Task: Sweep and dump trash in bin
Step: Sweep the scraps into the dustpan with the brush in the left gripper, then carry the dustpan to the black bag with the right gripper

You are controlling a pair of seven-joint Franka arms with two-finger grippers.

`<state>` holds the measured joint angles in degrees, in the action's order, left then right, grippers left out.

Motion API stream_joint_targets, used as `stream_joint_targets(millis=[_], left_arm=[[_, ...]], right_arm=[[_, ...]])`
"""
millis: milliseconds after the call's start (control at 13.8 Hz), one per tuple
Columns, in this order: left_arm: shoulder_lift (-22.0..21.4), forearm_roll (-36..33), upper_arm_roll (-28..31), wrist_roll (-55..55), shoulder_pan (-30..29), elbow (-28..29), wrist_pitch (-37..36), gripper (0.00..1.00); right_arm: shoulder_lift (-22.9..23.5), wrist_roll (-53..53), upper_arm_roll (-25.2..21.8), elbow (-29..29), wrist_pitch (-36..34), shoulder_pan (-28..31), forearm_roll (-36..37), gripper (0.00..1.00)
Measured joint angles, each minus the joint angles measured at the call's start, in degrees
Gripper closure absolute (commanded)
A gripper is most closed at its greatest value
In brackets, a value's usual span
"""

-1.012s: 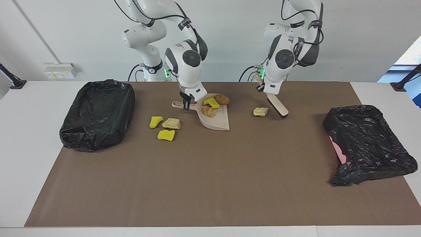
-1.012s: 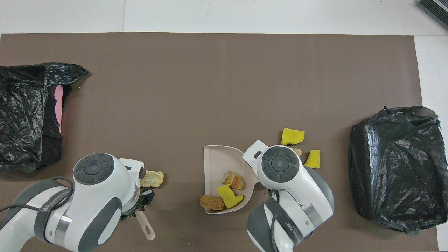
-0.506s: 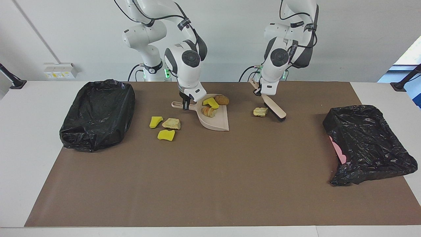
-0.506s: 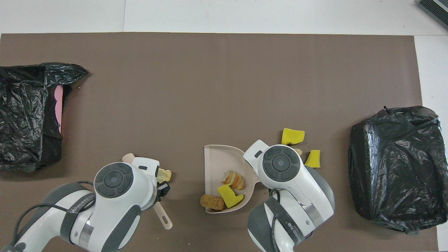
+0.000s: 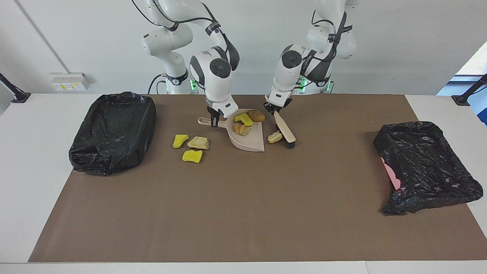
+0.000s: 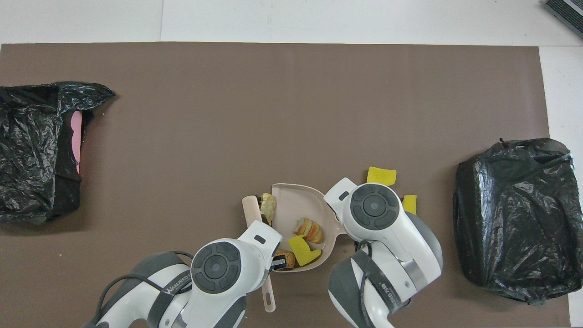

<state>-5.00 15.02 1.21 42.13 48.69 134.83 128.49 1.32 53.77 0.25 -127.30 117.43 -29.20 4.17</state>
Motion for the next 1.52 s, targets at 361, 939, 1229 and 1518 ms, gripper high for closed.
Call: stream_joint_targets(millis=[361,939,1229,1518], left_arm=[[4.31,0.88,-0.28,-5.11,0.63,-7.4,0.34,1.0],[-2.92,1.21,1.64,-4.42,-0.15,-13.99,-21.99,1.0],[-5.8,1.21,1.25,0.59,-0.1,-10.35,-25.83,1.0],[-5.5,1.21,-2.65,5.13,2.89,-3.09,-17.88,1.0]], right_arm=[[0.0,-0.1,0.0,0.0,-0.02,0.06,0.0,1.0],[0.01,-1.5,0.01,0.08,-0.06,0.97,0.0,1.0],[-0.15,-0.53,-0.23,4.82,-5.71,6.56,0.0,1.0],[-2.18,2.84,-0.52,10.05,-9.6,12.12,-0.01,1.0]])
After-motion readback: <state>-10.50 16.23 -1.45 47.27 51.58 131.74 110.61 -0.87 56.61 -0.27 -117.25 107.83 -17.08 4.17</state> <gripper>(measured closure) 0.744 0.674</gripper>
